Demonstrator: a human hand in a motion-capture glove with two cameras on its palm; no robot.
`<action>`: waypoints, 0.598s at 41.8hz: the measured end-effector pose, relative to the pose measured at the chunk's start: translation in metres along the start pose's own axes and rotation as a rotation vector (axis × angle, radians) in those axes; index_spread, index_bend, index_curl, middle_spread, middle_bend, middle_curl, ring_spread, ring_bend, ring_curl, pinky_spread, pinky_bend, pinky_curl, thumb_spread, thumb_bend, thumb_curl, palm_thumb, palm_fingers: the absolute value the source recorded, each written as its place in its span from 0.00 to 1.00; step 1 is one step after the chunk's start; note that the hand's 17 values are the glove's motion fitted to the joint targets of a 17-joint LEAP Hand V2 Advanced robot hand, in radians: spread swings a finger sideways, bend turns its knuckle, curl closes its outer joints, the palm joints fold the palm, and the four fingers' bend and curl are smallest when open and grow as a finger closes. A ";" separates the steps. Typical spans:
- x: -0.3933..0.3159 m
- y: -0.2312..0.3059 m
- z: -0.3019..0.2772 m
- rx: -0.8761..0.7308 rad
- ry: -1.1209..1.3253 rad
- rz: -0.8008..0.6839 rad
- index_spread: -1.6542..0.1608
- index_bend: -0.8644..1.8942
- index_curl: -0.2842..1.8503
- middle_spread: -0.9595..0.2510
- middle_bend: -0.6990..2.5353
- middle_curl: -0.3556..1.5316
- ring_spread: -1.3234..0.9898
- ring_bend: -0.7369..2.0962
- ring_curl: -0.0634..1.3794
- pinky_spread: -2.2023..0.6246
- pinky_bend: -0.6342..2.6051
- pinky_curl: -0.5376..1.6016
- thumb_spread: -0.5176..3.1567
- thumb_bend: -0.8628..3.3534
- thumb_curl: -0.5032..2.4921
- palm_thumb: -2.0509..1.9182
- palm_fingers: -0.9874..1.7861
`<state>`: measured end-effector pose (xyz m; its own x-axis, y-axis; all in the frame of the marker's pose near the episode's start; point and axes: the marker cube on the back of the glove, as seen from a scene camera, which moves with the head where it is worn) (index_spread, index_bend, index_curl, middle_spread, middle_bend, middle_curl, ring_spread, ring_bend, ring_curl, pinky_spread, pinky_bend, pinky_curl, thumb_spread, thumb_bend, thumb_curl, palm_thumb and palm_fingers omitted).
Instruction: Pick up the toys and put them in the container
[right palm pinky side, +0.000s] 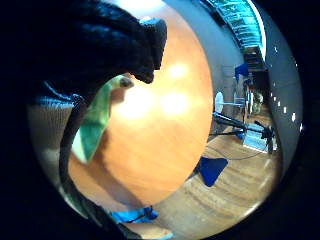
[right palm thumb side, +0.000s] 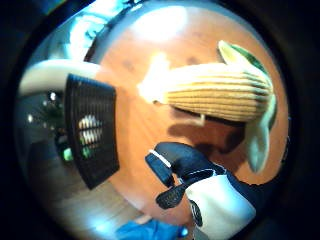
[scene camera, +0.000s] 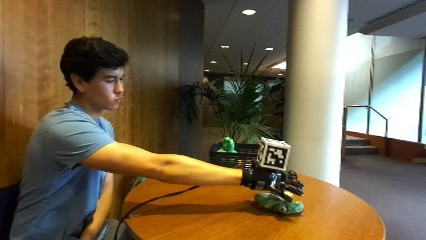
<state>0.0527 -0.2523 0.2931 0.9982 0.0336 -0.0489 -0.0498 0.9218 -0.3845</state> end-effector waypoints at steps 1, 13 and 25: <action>0.001 -0.004 0.008 -0.012 -0.008 -0.002 0.76 0.33 0.17 0.82 0.27 0.35 0.59 0.35 0.31 0.81 0.59 0.40 0.42 0.20 0.27 0.51 0.27; 0.007 -0.025 0.050 -0.002 -0.065 -0.015 0.76 0.32 0.17 0.80 0.27 0.35 0.59 0.37 0.32 0.80 0.59 0.40 0.43 0.21 0.28 0.54 0.29; 0.000 -0.020 0.053 0.287 -0.050 -0.053 0.71 0.42 0.19 0.61 0.34 0.39 0.47 0.53 0.36 0.70 0.52 0.37 0.45 0.22 0.28 0.59 0.63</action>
<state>0.0552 -0.2504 0.3499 0.9999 -0.0055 0.0122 0.0068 0.9940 -0.1087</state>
